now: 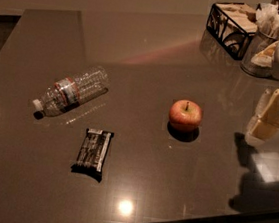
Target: Pick apple
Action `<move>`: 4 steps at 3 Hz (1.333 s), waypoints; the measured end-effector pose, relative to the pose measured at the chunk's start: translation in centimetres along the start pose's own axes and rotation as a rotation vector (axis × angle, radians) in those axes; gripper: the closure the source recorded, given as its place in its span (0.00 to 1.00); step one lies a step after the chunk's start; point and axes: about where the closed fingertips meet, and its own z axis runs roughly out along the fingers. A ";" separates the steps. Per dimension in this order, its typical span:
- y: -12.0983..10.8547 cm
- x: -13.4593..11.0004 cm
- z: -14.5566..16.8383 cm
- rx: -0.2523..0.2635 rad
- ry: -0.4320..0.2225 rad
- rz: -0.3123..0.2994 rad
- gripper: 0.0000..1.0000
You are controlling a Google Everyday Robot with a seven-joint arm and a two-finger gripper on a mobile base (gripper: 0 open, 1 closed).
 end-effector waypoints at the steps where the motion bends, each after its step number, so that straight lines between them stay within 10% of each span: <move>1: 0.0 0.0 0.0 0.000 0.000 0.000 0.00; 4: 0.5 -3.6 6.1 -0.083 -0.120 -0.025 0.00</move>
Offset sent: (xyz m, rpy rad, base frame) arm 0.0193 0.0158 -0.0325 0.0895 0.0220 0.0205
